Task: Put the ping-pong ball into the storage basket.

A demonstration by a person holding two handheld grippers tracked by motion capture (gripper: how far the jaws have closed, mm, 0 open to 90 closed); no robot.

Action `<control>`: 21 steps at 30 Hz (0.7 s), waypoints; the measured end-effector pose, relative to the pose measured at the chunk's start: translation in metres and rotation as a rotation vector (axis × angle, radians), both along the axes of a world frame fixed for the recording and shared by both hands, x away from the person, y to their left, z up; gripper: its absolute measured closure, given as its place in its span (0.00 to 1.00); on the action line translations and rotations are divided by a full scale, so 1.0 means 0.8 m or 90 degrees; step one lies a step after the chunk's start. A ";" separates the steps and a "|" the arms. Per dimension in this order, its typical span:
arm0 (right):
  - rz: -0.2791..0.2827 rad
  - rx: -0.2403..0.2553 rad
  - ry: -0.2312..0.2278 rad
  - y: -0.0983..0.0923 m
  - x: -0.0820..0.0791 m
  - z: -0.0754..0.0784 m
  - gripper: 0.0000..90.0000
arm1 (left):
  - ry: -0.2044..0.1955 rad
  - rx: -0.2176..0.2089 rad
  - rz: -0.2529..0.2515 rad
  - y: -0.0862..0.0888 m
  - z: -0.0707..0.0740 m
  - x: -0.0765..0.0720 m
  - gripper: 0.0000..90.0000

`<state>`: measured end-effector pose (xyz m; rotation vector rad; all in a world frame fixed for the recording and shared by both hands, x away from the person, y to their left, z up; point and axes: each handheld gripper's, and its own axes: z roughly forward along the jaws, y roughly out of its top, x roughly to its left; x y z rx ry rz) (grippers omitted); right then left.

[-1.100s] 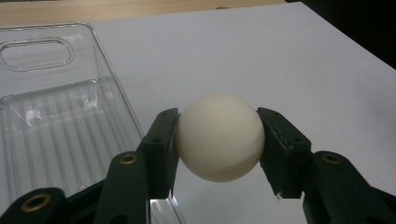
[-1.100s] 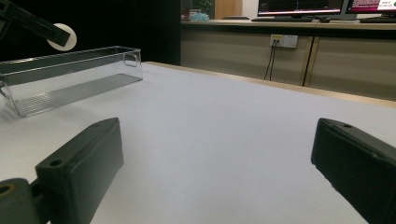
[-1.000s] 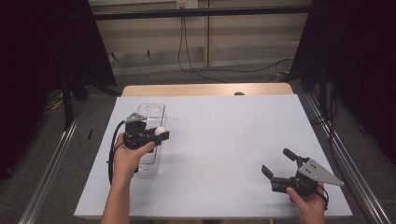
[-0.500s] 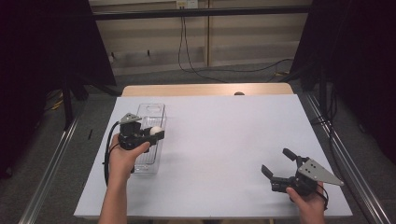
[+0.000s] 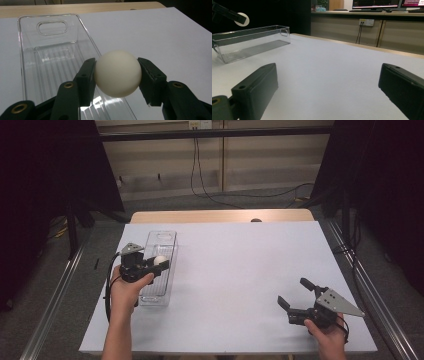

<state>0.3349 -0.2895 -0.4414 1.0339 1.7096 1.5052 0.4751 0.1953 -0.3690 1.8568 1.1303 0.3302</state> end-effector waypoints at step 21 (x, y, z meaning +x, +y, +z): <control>-0.002 -0.002 -0.001 -0.001 -0.001 0.001 0.02 | -0.011 0.015 0.016 0.006 -0.002 0.001 0.57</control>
